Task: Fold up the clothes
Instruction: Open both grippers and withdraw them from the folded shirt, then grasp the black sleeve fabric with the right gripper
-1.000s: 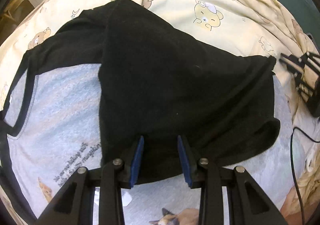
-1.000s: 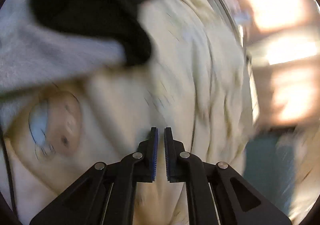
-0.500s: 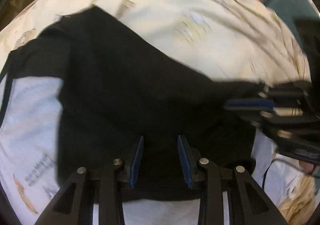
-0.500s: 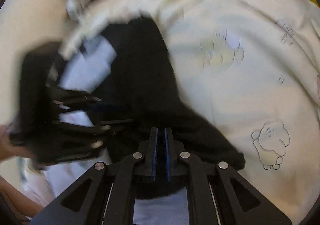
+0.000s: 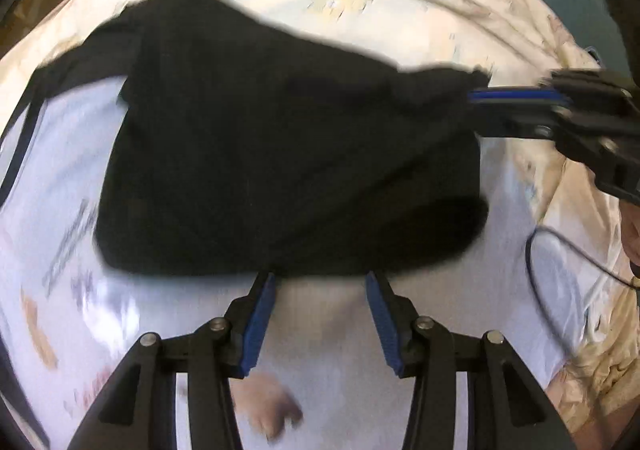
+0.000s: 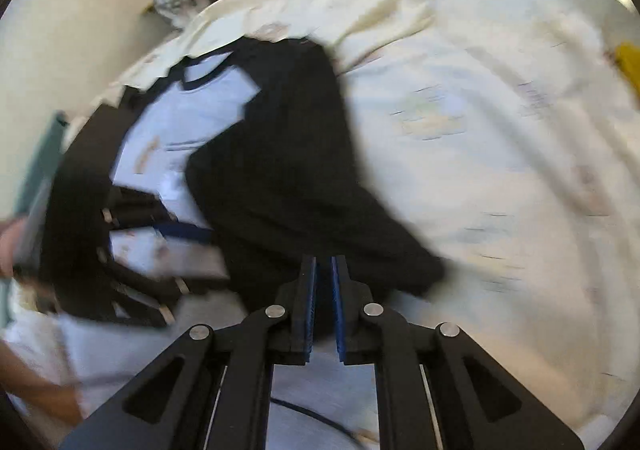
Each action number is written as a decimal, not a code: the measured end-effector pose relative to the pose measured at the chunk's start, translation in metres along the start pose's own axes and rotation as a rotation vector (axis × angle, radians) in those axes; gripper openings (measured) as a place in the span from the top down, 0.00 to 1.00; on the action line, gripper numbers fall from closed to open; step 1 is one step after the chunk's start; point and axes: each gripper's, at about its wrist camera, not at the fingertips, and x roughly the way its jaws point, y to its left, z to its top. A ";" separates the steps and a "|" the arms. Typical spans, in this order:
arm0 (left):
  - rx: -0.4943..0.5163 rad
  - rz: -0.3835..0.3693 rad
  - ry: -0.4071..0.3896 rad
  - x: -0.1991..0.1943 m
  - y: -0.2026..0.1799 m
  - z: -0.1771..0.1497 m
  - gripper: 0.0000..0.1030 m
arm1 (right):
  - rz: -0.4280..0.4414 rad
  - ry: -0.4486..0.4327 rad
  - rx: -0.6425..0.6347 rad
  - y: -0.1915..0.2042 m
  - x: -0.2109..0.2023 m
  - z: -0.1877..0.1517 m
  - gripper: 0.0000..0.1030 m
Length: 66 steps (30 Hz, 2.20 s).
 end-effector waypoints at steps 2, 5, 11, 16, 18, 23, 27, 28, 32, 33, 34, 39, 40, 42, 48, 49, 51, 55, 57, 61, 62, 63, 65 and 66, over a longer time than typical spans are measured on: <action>-0.040 0.013 0.007 -0.013 0.003 -0.018 0.53 | -0.028 0.091 -0.027 0.004 0.033 -0.004 0.90; -0.118 0.060 0.029 -0.044 0.022 -0.048 0.53 | -0.055 0.154 -0.072 0.009 0.059 -0.012 0.90; -0.235 0.274 -0.016 -0.119 0.041 -0.082 0.49 | 0.015 0.008 -0.193 0.049 -0.015 0.015 0.79; -0.282 0.335 -0.090 -0.159 0.036 -0.070 0.49 | 0.075 -0.052 -0.307 0.107 -0.068 0.013 0.53; -0.297 0.341 -0.115 -0.176 0.034 -0.063 0.49 | 0.085 -0.051 -0.331 0.121 -0.082 0.008 0.41; -0.271 0.353 -0.148 -0.203 -0.002 -0.072 0.49 | 0.110 -0.050 -0.361 0.160 -0.092 -0.008 0.31; -0.222 0.343 -0.189 -0.240 -0.007 -0.083 0.46 | 0.086 -0.035 -0.389 0.190 -0.118 -0.017 0.28; -0.218 0.351 -0.201 -0.250 -0.002 -0.088 0.42 | 0.079 -0.028 -0.396 0.197 -0.121 -0.017 0.26; -0.216 0.377 -0.225 -0.284 0.034 -0.113 0.37 | 0.052 0.010 -0.419 0.226 -0.125 -0.006 0.22; -0.224 0.381 -0.224 -0.289 0.046 -0.120 0.37 | 0.049 0.022 -0.428 0.235 -0.124 0.000 0.22; -0.233 0.384 -0.224 -0.294 0.059 -0.127 0.37 | 0.055 0.017 -0.454 0.244 -0.119 0.008 0.22; -0.370 0.290 -0.320 -0.302 0.159 -0.171 0.32 | 0.105 -0.013 -0.606 0.293 -0.095 0.051 0.22; -0.399 0.278 -0.337 -0.296 0.181 -0.181 0.32 | 0.124 -0.024 -0.648 0.303 -0.086 0.063 0.23; -0.495 0.287 -0.384 -0.282 0.231 -0.203 0.32 | 0.151 -0.048 -0.746 0.324 -0.062 0.093 0.23; -0.717 0.330 -0.480 -0.224 0.349 -0.255 0.32 | 0.159 0.002 -0.895 0.381 0.044 0.186 0.23; -0.751 0.318 -0.482 -0.212 0.366 -0.261 0.32 | 0.161 0.015 -0.910 0.390 0.062 0.201 0.23; -0.808 0.306 -0.484 -0.193 0.395 -0.270 0.32 | 0.165 0.042 -0.940 0.409 0.098 0.229 0.23; -0.908 0.272 -0.485 -0.163 0.453 -0.286 0.32 | 0.144 0.097 -0.997 0.445 0.165 0.278 0.23; -0.912 0.235 -0.483 -0.153 0.482 -0.289 0.32 | 0.138 0.129 -1.009 0.459 0.197 0.299 0.23; -0.883 0.179 -0.491 -0.144 0.520 -0.283 0.32 | 0.138 0.192 -1.030 0.485 0.260 0.331 0.24; -0.878 0.156 -0.493 -0.142 0.529 -0.281 0.32 | 0.138 0.208 -1.032 0.489 0.273 0.335 0.24; -0.881 0.128 -0.492 -0.138 0.538 -0.277 0.32 | 0.137 0.224 -1.035 0.494 0.285 0.338 0.24; -0.883 0.083 -0.508 -0.132 0.548 -0.271 0.32 | 0.138 0.253 -1.037 0.501 0.309 0.342 0.24; -0.868 0.067 -0.519 -0.130 0.550 -0.267 0.32 | 0.138 0.265 -1.043 0.506 0.321 0.343 0.24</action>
